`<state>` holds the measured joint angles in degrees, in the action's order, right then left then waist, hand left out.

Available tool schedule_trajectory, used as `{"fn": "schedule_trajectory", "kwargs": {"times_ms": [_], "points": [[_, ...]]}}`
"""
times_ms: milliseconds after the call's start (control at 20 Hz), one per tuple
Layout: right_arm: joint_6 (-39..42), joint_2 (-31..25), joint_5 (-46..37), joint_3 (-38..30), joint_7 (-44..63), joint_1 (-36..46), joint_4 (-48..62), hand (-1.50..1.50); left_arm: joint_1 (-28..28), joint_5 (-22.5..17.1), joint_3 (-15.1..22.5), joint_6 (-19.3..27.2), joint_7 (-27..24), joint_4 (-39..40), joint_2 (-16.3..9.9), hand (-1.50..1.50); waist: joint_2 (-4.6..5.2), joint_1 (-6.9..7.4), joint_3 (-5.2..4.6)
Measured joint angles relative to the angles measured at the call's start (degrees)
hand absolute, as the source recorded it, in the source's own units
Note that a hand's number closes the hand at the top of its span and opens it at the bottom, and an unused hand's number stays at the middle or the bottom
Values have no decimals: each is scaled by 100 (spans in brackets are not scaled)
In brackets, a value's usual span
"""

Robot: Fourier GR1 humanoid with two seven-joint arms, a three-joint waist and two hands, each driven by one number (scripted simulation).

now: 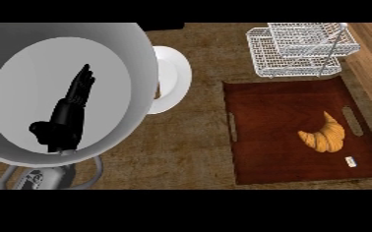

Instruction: Pick the croissant from the tray and place it in the tiered basket

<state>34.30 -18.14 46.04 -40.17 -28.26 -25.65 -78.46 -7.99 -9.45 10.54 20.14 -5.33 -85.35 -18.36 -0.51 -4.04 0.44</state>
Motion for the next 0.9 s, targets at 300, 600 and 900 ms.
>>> {"fn": "schedule_trajectory", "kwargs": {"times_ms": [300,600,900], "points": [[-520,-625,-1741,-383,-277,-894,-714,-150,-25,237,211,90,198,-193,146,0,29,187,-33],[-1127,-623,-2815,-345,208,-1404,-1820,-150,-108,472,419,169,489,-356,319,0,41,323,-45],[-1289,-437,-3191,-281,1223,-1461,-2854,-150,-258,649,381,119,541,-215,524,0,38,361,-45]]}}
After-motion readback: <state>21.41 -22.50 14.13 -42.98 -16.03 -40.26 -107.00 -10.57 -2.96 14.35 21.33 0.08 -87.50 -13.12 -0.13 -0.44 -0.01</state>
